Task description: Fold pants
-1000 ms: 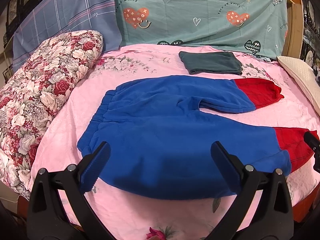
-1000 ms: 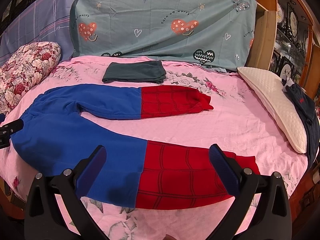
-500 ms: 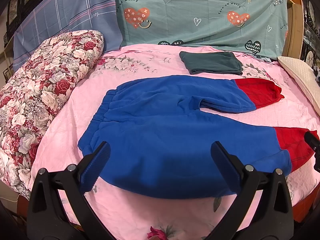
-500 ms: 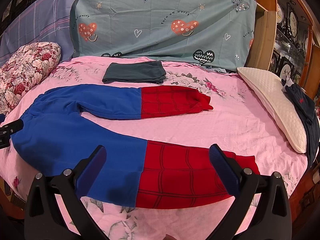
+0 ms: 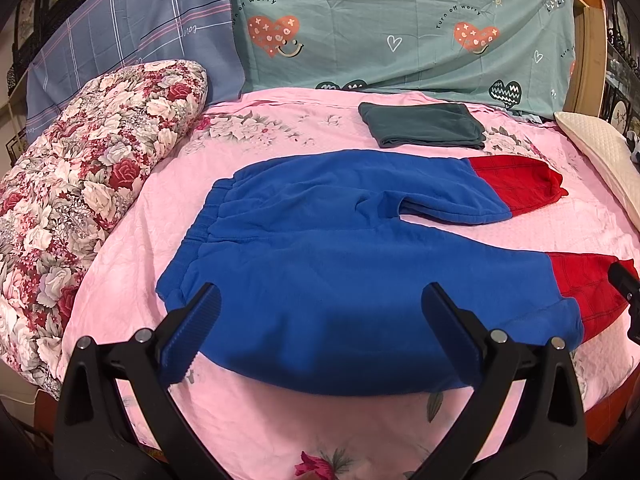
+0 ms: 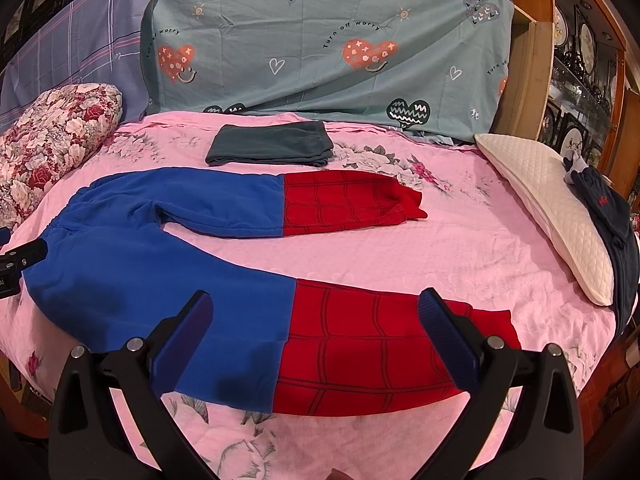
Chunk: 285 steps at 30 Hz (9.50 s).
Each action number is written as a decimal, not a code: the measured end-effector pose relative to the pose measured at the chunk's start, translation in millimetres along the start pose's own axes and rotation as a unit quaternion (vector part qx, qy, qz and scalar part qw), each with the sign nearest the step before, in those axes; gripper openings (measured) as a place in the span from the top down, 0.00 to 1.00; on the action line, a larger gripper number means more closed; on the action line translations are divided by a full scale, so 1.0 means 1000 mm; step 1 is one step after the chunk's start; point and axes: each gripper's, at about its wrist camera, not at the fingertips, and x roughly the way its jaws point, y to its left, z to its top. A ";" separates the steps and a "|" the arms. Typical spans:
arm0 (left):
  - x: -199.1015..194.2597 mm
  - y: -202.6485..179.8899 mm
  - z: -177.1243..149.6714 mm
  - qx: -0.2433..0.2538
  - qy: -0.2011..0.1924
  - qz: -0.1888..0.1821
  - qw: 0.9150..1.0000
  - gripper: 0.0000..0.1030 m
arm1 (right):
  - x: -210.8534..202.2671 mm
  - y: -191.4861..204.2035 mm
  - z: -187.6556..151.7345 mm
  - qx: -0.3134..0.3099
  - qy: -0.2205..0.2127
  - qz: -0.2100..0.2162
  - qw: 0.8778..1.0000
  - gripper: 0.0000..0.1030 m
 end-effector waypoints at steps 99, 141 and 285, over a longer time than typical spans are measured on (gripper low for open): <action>0.056 0.119 -0.019 -0.043 0.085 -0.145 0.985 0.22 | 0.044 0.057 -0.001 -0.193 0.064 0.317 0.926 0.66; 0.050 0.162 -0.005 -0.173 0.075 -0.191 0.963 0.90 | 0.006 0.071 0.006 -0.237 0.001 0.293 0.926 1.00; 0.061 -0.051 -0.042 0.069 0.122 -0.297 0.945 0.39 | 0.033 -0.166 -0.050 0.109 0.081 -0.017 0.991 0.56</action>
